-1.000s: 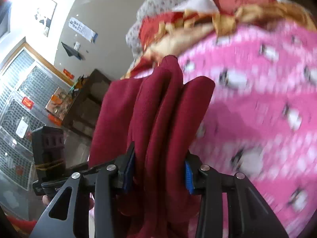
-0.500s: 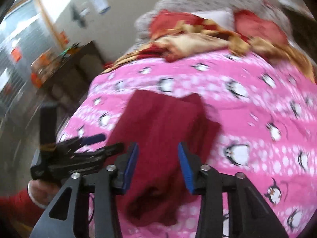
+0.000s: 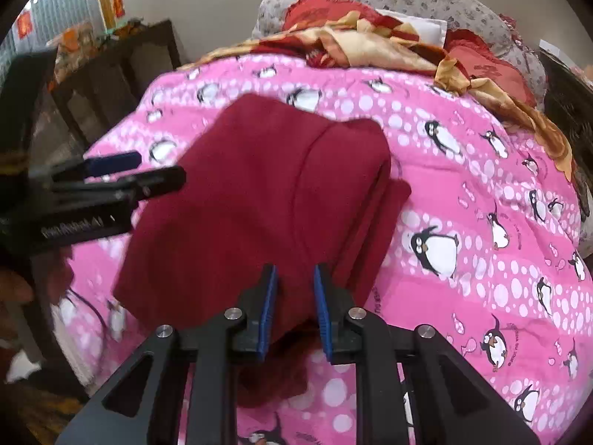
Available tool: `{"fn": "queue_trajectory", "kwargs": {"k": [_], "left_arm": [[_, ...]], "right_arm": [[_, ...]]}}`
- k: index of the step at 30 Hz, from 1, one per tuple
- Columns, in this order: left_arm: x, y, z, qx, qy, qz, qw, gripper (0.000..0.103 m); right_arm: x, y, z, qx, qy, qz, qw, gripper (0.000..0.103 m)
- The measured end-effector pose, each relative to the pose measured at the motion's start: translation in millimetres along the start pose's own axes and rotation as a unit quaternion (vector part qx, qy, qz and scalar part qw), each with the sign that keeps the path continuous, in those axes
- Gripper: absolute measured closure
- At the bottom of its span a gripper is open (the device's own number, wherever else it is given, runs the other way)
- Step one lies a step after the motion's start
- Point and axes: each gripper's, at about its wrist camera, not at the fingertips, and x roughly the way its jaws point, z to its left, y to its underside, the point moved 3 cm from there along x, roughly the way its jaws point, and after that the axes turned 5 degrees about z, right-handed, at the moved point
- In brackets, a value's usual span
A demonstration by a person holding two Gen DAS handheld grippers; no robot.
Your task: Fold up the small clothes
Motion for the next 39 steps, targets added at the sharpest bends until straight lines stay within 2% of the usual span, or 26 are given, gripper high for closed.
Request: {"fn": "queue_trajectory", "kwargs": {"k": [7,13,18,29,39], "left_arm": [[-23,-8,-1,-0.002,-0.008,-0.023,0.9997,0.022],[-43,-8,-5,-0.002,-0.006,-0.047,0.9989,0.022],[-54,-9,-7,-0.005,0.002,-0.062,0.9981,0.022],[-56,-8,-4,-0.012,0.002,-0.06,0.9981,0.022],[-50,-3,-7,-0.005,0.0,-0.052,0.9986,0.022]], "right_arm": [[-39,-27,6,0.045,-0.008,-0.07,0.996,0.055],[-49,-35,10,0.091,-0.001,-0.067,0.994,0.05],[-55,-33,16,0.115,-0.012,-0.063,0.991,0.036],[-47,-30,1,0.147,0.018,-0.053,0.988,0.035],[-42,-30,-3,0.15,0.022,-0.047,0.987,0.035]]}}
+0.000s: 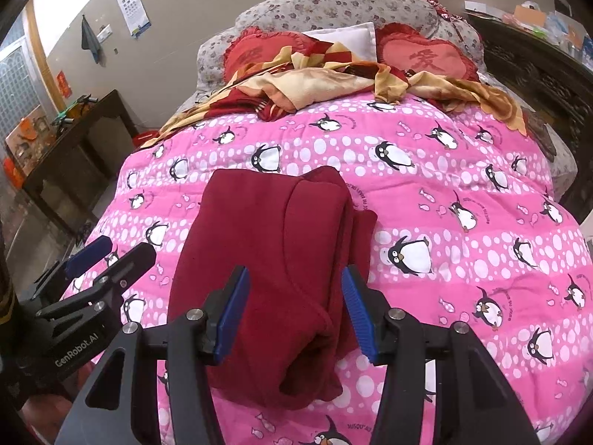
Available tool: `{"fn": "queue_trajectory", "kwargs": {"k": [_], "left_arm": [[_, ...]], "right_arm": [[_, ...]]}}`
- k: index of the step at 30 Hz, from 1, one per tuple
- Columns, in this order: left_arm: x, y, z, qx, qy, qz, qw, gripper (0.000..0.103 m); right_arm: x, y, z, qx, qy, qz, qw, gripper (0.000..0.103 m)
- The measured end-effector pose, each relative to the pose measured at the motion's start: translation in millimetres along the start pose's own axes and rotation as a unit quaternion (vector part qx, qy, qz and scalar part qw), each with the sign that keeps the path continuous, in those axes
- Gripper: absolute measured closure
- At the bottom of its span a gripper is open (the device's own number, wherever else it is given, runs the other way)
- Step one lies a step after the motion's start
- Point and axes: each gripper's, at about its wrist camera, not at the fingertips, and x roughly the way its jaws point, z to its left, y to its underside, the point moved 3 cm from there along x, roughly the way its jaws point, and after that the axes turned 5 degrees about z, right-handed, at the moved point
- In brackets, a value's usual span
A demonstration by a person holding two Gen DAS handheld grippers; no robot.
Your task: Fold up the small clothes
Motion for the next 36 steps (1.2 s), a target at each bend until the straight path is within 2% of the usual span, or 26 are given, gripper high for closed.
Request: {"fn": "queue_trajectory", "kwargs": {"k": [13,36], "left_arm": [[11,6,3,-0.009,0.002,0.02,0.9998,0.022],[24,11,4,-0.004,-0.005,0.036,0.9993,0.022]], "right_arm": [[13,-2,2,-0.01,0.018,0.009,1.0,0.035],[27,2,1,-0.009,0.016,0.025,1.0,0.035]]}}
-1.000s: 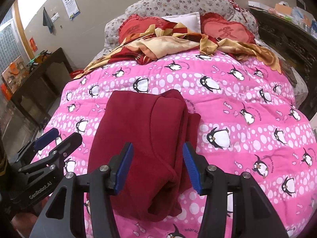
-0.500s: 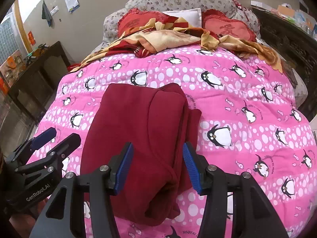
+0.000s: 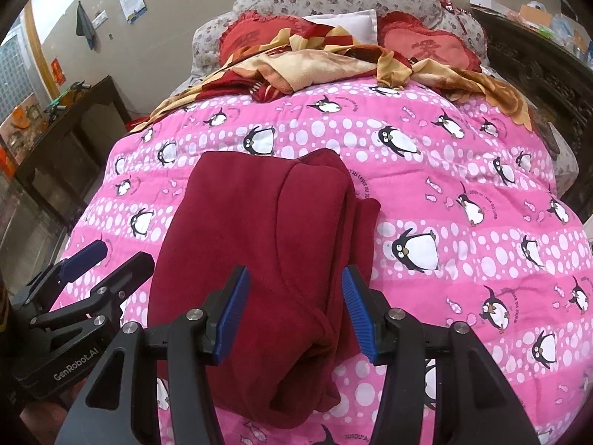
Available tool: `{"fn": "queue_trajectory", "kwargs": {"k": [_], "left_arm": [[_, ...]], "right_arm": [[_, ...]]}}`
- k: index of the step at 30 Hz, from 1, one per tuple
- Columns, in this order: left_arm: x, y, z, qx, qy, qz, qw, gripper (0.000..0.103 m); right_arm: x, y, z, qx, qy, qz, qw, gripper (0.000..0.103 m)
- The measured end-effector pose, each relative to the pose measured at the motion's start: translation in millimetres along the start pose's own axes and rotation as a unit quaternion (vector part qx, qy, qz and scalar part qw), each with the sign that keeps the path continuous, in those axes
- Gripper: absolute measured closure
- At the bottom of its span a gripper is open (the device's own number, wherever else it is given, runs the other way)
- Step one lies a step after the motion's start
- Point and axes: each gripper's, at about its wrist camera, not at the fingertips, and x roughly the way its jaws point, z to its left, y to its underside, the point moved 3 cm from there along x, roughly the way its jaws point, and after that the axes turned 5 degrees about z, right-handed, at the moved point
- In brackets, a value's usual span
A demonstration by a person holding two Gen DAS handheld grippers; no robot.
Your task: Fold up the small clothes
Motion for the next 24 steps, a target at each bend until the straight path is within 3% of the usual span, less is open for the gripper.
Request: {"fn": "queue_trajectory", "kwargs": {"k": [24], "left_arm": [[0.1,0.4,-1.8,0.001,-0.002,-0.001,1.0,0.022]], "right_arm": [[4.5,3.9,3.8,-0.003,-0.002,0.006,1.0,0.035]]}}
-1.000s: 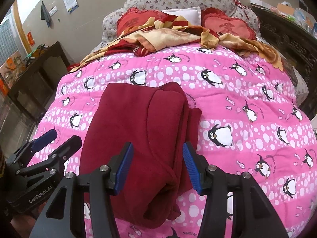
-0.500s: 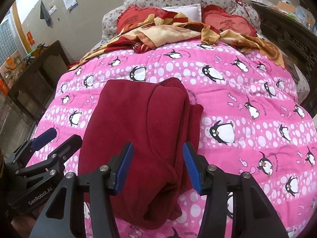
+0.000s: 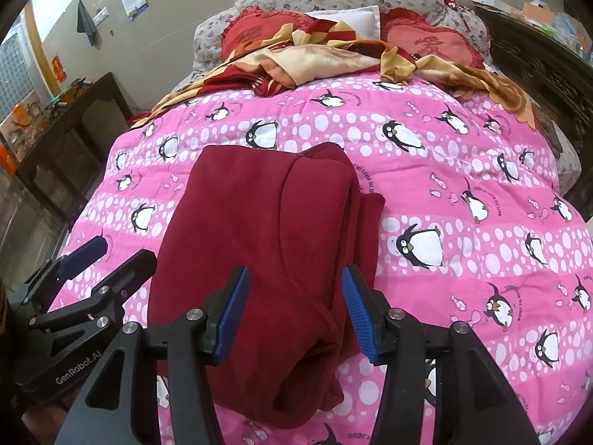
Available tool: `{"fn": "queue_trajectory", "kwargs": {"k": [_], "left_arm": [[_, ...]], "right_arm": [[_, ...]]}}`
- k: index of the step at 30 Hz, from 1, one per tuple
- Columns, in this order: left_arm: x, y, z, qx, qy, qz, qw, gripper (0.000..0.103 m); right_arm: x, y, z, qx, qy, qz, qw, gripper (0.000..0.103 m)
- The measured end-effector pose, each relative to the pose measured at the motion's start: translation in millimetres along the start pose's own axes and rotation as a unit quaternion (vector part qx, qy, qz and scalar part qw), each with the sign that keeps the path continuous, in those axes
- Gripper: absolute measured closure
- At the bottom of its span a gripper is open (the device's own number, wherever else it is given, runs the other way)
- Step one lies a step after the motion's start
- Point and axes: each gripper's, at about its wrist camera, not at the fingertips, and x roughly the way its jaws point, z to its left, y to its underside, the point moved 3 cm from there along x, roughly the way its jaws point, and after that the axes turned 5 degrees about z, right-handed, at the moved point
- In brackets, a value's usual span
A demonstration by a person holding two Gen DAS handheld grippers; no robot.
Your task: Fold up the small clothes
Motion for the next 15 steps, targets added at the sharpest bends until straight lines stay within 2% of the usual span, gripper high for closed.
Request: {"fn": "queue_trajectory", "kwargs": {"k": [15], "left_arm": [[0.3,-0.3,-0.2,0.001,-0.001,0.001,1.0,0.022]], "right_arm": [[1.1,-1.5,0.4,-0.003,-0.001,0.002,1.0,0.035]]}}
